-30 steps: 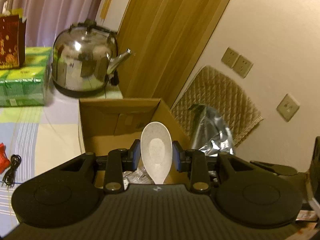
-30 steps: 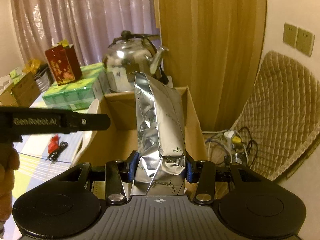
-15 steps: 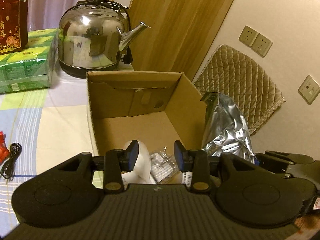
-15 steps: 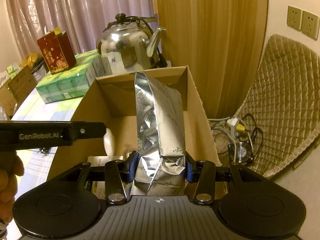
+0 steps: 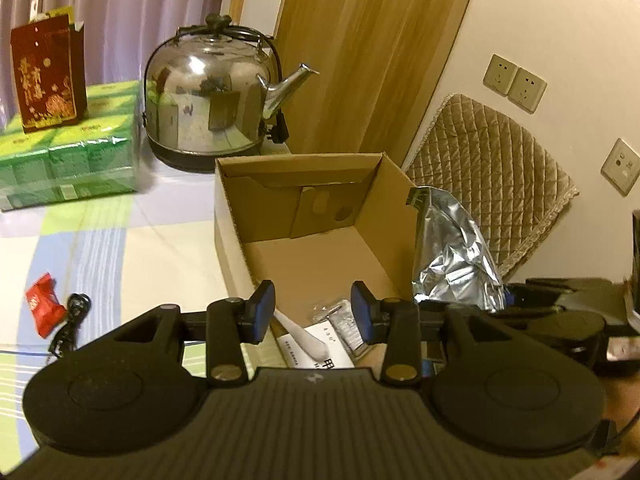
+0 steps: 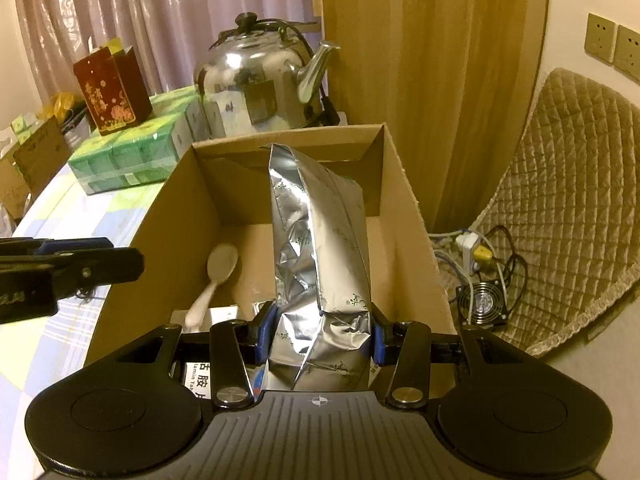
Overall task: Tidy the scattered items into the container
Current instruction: 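Carry the spoon and foil bag over the cardboard box with both tools, then open both tools releasing the spoon and foil bag into the cardboard box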
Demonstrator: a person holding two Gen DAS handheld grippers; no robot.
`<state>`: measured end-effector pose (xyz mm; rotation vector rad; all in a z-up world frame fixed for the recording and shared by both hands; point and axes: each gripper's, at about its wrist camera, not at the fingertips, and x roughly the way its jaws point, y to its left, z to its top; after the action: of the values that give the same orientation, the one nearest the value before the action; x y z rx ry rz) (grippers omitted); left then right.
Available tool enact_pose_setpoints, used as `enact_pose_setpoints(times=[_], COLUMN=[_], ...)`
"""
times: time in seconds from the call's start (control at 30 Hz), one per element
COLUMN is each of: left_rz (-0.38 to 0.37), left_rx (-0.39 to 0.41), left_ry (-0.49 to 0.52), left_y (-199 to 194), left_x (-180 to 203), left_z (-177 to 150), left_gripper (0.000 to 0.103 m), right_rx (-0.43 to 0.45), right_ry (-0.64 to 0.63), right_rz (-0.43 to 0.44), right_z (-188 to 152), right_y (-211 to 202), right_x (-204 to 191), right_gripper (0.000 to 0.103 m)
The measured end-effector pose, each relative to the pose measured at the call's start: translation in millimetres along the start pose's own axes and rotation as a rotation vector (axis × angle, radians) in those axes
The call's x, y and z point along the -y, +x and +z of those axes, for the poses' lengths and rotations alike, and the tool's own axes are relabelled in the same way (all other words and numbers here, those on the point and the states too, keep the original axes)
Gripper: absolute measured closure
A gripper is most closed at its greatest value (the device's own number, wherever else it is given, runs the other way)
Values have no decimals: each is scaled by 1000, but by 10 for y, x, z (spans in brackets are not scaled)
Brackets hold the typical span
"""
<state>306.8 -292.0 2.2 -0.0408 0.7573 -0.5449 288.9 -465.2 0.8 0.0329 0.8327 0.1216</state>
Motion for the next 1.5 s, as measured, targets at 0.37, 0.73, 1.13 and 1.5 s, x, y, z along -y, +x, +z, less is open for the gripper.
enact_pose_setpoints(times=[0.37,0.73,1.13,1.5], left_rz=[-3,-1,3,22], left_rx=[-2,-4,14,39], left_ry=[14,7,-25,-59], left_y=[-22,-48,-183,-602], left_x=[-28,-105,-250,-419], left_z=[-1,-18,-28,-179], left_gripper=[64,60,56,47], right_rx=[-30,-57,-27,19], right_ry=[-29,-48,-58,-35], right_rz=[-12,-15,-27,-5], right_z=[79,91,80,-93], right_y=[168,328,222,-259], right_x=[-51,-146,-191,-401], right_gripper=[60,60,60,20])
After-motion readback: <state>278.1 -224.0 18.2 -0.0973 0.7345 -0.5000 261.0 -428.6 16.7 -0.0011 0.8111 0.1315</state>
